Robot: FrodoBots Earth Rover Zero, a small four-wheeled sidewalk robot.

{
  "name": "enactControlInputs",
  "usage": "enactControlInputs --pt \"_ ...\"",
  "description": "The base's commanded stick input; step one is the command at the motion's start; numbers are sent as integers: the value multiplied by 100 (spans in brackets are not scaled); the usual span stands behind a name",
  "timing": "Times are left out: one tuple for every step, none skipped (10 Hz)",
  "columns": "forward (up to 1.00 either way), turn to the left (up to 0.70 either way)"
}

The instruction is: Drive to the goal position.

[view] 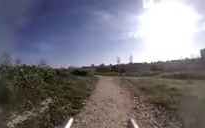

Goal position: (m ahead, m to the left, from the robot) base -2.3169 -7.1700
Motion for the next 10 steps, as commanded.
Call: enactControlInputs --pt "50 0" --pt "50 0" --pt "50 0" --pt "50 0" --pt "50 0" --pt "50 0" --pt "50 0" --pt "50 0" --pt "50 0" --pt "50 0"
